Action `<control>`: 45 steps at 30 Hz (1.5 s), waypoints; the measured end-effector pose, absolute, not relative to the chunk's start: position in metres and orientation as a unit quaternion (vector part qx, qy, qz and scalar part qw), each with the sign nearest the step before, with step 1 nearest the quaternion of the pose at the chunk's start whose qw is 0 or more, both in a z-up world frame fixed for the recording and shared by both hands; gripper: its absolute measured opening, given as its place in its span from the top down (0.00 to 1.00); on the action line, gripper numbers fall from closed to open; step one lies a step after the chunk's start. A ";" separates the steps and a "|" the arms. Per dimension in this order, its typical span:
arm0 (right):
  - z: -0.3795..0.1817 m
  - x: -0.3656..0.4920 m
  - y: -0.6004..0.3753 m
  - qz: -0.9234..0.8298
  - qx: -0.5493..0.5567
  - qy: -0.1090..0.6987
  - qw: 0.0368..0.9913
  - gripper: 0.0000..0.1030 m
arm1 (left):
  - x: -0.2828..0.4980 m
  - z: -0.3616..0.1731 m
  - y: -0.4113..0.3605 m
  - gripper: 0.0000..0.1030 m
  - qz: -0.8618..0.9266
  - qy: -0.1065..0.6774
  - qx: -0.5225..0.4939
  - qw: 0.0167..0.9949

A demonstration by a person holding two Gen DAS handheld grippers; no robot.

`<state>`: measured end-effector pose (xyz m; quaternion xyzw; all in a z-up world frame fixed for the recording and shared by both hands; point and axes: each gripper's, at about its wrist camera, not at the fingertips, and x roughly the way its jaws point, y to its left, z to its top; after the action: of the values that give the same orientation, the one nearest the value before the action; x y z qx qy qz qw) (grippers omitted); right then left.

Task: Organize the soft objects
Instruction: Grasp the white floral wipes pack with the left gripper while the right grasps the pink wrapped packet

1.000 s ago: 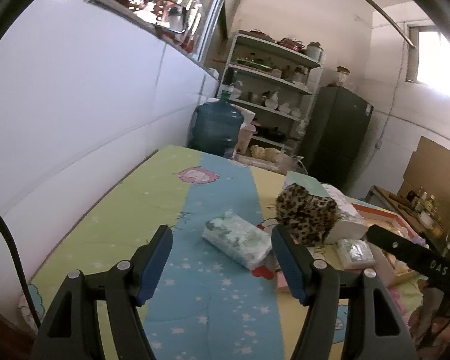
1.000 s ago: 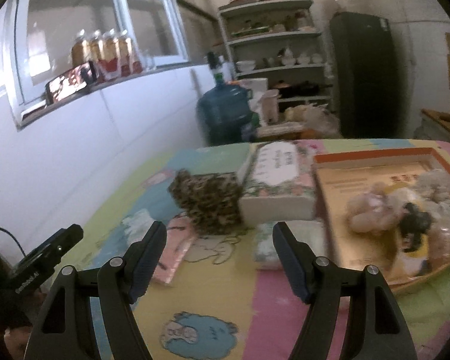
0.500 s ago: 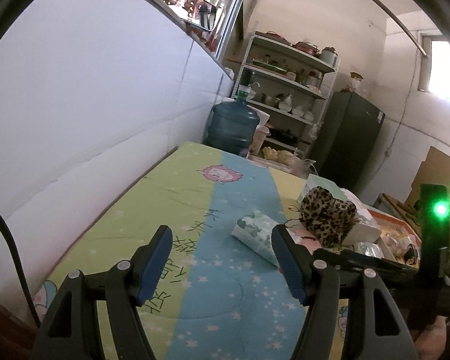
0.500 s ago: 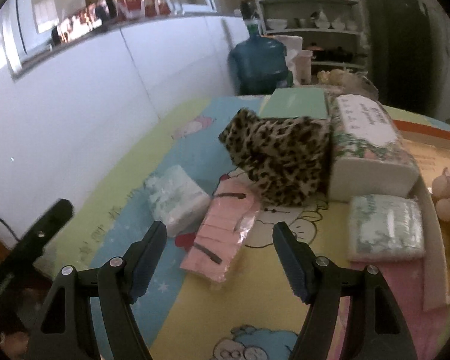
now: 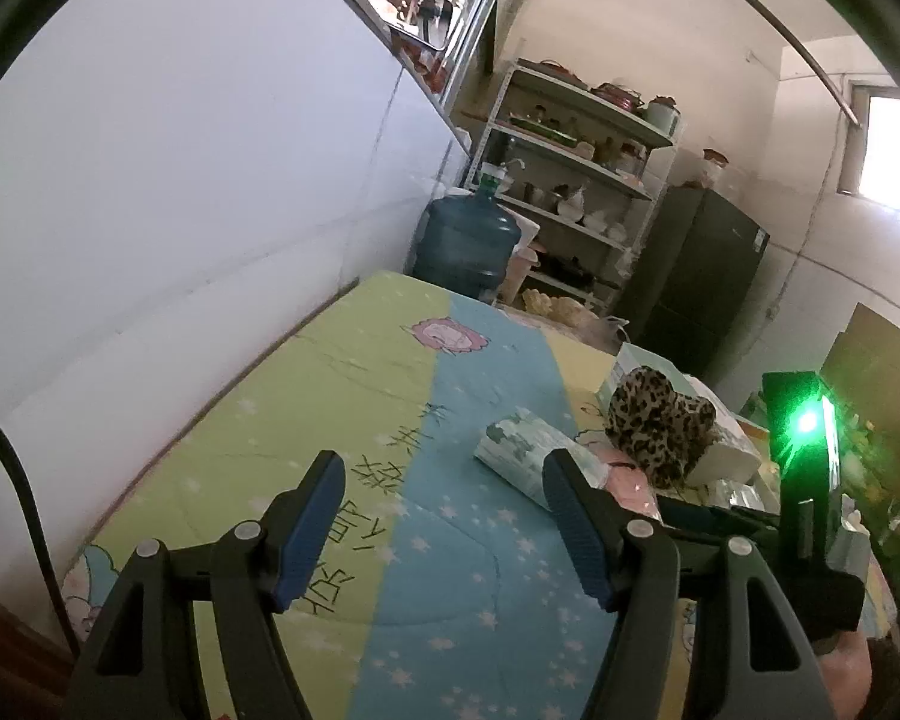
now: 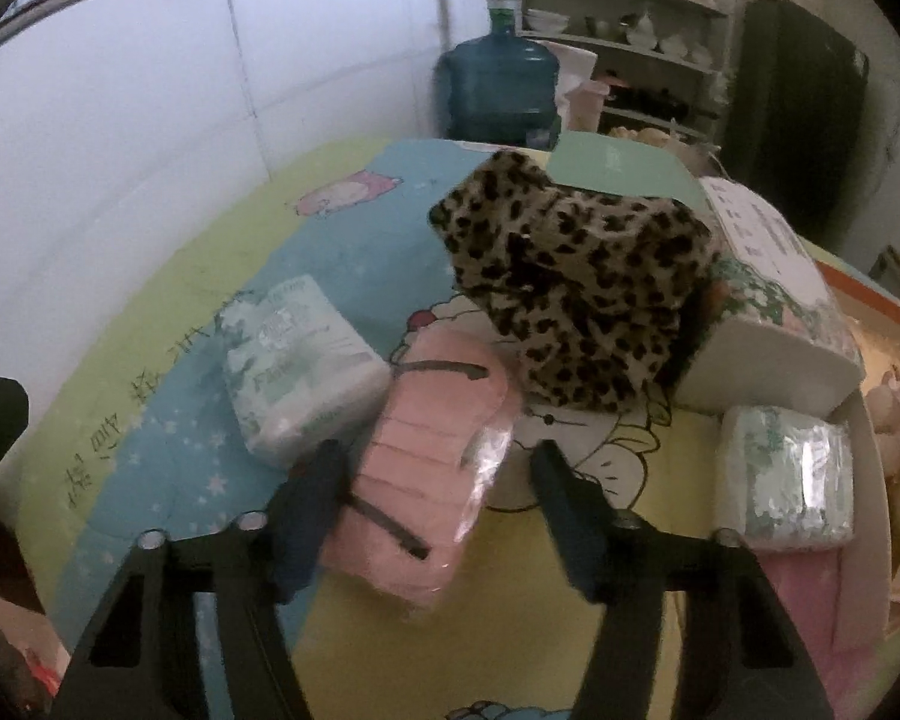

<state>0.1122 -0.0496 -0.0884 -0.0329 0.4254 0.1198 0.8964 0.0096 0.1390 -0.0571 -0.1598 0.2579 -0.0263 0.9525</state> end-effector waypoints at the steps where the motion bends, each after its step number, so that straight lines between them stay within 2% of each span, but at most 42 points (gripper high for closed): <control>1: -0.089 0.112 -0.049 0.122 -0.036 0.425 0.896 0.49 | 0.009 -0.058 0.139 0.34 -0.028 0.258 -0.160 0.952; 18: -0.079 0.067 -0.087 0.168 0.030 0.409 0.896 0.52 | 0.045 -0.055 0.104 0.34 -0.080 0.289 -0.140 0.944; 26: -0.061 0.047 -0.103 0.181 0.044 0.373 0.909 0.52 | 0.086 -0.078 0.084 0.34 -0.046 0.368 -0.204 0.906; 32: -0.058 0.043 -0.121 0.201 0.067 0.362 0.908 0.52 | 0.099 -0.090 0.076 0.34 0.006 0.388 -0.251 0.887; 37: -0.058 0.040 -0.135 0.214 0.084 0.356 0.906 0.52 | 0.110 -0.090 0.066 0.34 0.048 0.387 -0.236 0.890; 45: -0.058 0.037 -0.156 0.227 0.106 0.343 0.905 0.52 | 0.126 -0.091 0.049 0.35 0.020 0.394 -0.192 0.899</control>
<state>0.0367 -0.1563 -0.0580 0.1057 0.3432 0.2269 0.9053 0.1259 0.0488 -0.0907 -0.1916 0.3941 0.0204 0.8986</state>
